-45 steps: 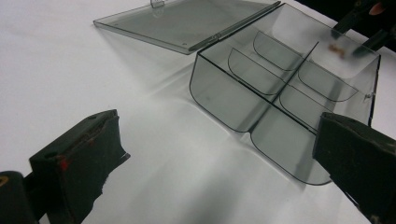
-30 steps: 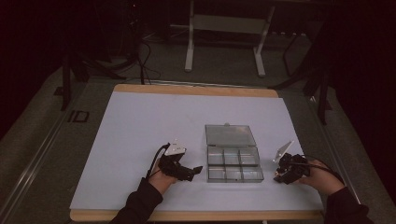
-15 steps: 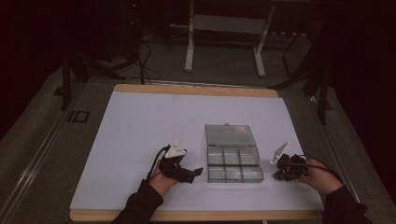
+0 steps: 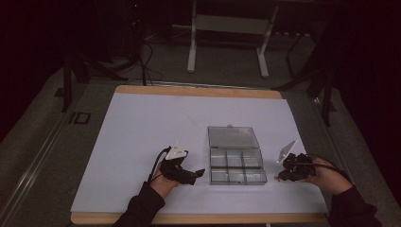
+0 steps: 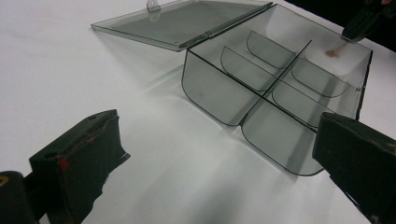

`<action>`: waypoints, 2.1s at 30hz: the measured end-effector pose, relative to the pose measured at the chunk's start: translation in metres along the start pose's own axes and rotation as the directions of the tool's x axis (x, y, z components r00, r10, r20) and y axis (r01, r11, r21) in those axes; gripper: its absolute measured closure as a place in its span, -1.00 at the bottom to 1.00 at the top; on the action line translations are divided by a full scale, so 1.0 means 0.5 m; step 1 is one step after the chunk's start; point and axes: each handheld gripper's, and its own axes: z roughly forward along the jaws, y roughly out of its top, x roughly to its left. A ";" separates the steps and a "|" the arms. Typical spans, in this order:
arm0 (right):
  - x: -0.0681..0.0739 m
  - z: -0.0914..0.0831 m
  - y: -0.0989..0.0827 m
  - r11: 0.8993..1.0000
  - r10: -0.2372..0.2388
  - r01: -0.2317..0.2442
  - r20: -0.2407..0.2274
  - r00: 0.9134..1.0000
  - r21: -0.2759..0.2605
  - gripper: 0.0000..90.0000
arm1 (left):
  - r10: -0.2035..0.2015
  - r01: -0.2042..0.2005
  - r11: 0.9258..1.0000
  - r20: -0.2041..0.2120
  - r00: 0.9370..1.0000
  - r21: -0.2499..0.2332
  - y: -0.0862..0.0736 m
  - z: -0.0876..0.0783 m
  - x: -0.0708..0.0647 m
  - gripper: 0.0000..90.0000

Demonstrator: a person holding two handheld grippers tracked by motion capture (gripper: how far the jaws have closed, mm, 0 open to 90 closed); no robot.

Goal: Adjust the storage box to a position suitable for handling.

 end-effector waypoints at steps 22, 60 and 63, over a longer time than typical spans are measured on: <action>-0.005 -0.093 0.021 0.998 -0.039 0.041 0.042 0.998 -0.039 0.92 | -0.005 0.005 1.000 0.004 1.000 -0.009 -0.001 -0.002 0.001 -0.96; -0.020 -0.186 0.154 0.984 -0.152 0.157 0.066 0.986 -0.086 0.92 | -0.003 0.004 1.000 0.007 1.000 -0.015 -0.006 -0.008 0.006 -0.96; -0.015 -0.182 0.167 0.981 -0.169 0.174 0.061 0.984 -0.087 0.92 | -0.003 0.004 1.000 0.008 1.000 -0.017 -0.005 -0.008 0.006 -0.96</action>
